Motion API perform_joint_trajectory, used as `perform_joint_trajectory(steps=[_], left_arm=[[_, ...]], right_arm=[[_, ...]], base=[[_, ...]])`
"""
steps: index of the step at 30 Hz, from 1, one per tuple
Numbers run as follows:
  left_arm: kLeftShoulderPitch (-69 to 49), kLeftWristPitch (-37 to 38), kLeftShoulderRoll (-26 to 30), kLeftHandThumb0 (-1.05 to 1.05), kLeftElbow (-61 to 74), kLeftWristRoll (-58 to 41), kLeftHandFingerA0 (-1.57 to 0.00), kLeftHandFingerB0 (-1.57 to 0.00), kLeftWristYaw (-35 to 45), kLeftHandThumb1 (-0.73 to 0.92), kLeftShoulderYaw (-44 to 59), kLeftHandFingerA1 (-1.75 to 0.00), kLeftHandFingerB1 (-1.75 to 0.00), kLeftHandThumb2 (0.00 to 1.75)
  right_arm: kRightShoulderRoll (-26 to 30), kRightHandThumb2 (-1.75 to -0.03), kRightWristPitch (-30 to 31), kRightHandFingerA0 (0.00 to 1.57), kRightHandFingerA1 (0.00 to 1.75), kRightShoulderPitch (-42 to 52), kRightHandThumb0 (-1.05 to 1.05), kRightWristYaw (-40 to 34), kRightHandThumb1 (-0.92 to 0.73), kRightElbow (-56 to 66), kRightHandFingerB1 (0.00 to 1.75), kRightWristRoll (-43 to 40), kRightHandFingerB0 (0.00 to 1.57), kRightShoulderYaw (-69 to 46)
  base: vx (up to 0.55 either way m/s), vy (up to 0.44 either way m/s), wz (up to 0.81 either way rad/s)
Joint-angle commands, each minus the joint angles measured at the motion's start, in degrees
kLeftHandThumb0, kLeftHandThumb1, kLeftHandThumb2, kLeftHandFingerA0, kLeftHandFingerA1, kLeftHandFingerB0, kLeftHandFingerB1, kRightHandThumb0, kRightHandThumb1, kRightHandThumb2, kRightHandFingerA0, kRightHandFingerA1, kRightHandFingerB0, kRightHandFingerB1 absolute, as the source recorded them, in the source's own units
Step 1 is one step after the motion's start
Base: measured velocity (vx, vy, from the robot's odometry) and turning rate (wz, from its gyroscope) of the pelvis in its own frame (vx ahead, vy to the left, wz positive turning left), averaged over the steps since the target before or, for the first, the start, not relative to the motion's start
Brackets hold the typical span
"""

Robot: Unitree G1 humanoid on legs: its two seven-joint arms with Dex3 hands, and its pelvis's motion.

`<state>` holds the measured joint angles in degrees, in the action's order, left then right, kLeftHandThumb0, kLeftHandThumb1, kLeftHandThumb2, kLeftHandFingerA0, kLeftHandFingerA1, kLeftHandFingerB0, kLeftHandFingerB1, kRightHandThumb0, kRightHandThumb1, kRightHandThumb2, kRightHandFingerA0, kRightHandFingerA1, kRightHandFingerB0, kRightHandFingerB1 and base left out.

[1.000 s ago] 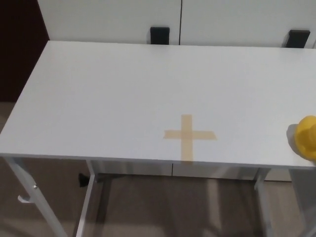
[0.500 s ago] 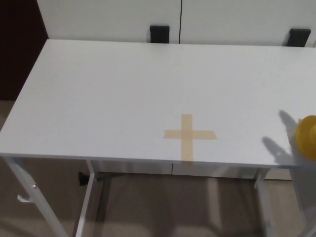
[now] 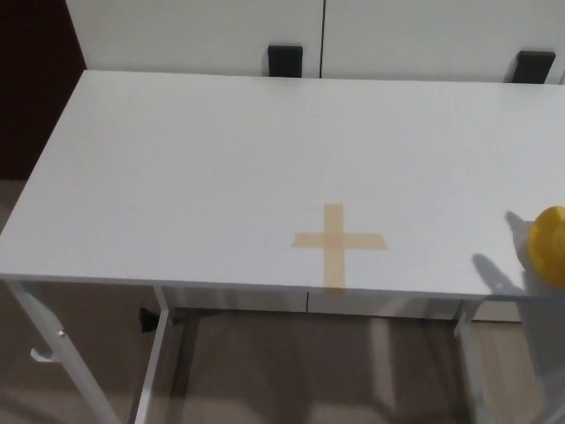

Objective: The robot uses its right hand to push the yellow duck toy to the center of the white desk.

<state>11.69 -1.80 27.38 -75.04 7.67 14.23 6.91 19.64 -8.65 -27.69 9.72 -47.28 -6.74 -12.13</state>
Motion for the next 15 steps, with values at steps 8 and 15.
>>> perform_joint_trajectory(steps=[8, 15], left_arm=[[-0.26, -1.54, 0.34, -0.3, 0.07, -0.53, -0.6, -0.74, 0.22, 0.55, -0.57, -0.92, -0.79, 0.8], [-0.58, -0.7, 0.3, -0.24, 0.24, -0.11, -0.55, -0.76, 0.36, 0.52, -1.49, -0.91, -0.85, 0.9]], right_arm=[[-4.21, -0.76, -2.64, 0.24, 0.42, 0.95, -0.86, -2.88, -0.92, -3.43, 0.32, -0.08, 0.13, -0.44], [-8.44, -0.74, -4.06, 0.28, 0.41, 0.35, -0.86, -4.33, -0.92, -2.98, 0.33, -0.88, 0.2, -0.7]], base=[[0.0, 0.0, 0.0], [0.0, 0.0, 0.0]])
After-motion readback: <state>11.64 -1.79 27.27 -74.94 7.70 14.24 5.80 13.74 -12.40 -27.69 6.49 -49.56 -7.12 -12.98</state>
